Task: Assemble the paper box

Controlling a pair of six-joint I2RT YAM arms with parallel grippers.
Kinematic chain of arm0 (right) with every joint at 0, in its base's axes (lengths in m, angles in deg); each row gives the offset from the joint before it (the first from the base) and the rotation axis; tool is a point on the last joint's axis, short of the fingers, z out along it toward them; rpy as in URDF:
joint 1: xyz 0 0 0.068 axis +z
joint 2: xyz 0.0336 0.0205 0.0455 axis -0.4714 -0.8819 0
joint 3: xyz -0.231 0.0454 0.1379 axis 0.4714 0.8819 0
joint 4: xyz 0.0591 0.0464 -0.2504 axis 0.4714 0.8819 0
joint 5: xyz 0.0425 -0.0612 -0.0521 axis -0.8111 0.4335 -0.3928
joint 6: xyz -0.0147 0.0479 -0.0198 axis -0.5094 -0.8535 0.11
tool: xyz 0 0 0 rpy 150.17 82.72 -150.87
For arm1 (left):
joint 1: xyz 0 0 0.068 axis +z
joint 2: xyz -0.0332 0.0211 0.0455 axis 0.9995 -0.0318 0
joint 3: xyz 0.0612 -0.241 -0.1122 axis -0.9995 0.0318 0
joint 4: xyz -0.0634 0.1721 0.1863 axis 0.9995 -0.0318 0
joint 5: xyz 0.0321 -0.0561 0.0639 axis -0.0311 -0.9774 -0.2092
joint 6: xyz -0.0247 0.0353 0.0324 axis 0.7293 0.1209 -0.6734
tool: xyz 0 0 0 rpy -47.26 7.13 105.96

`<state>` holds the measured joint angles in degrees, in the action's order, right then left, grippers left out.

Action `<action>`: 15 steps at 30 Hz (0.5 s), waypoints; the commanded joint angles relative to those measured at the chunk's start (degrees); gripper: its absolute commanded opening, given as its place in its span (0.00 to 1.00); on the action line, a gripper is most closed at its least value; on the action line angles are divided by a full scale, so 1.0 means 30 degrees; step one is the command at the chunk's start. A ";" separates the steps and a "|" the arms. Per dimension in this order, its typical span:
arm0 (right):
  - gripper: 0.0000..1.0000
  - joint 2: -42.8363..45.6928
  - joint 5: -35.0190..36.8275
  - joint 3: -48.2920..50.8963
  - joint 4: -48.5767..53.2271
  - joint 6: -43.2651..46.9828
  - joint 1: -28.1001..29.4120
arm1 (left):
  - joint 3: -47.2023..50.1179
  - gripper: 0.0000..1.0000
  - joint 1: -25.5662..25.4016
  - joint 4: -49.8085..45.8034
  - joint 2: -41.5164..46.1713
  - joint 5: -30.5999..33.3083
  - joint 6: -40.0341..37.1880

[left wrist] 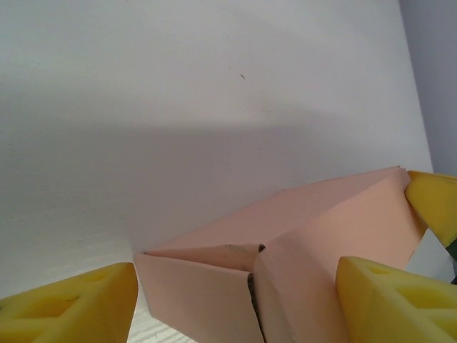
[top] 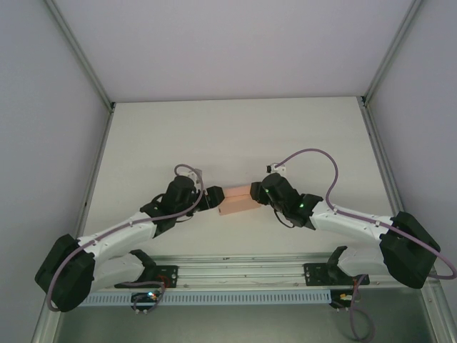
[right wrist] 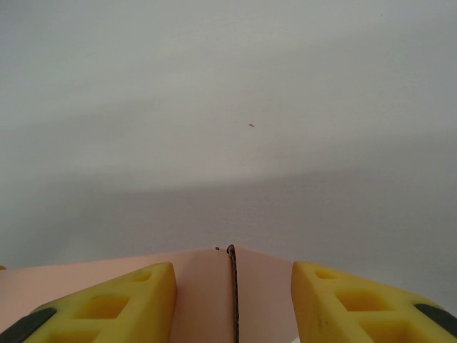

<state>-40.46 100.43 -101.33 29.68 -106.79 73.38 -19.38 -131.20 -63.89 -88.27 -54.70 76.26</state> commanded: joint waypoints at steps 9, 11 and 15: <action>0.47 -0.0299 -0.0317 -0.0345 0.2611 0.0409 0.0117 | -0.4353 0.56 -0.0560 -0.6201 -0.0586 -0.0340 -0.1102; 0.47 -0.0331 -0.0317 -0.0457 0.2660 0.0415 0.0120 | -0.4735 0.55 -0.0727 -0.7347 -0.0728 0.0234 -0.1127; 0.47 -0.0393 -0.0421 -0.0587 0.2687 0.0446 0.0141 | -0.5349 0.51 -0.1012 -0.9020 -0.0797 0.1156 -0.1217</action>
<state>-40.53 100.41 -102.75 32.09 -106.37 73.38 -33.19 -133.67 -84.45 -90.43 -53.48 73.82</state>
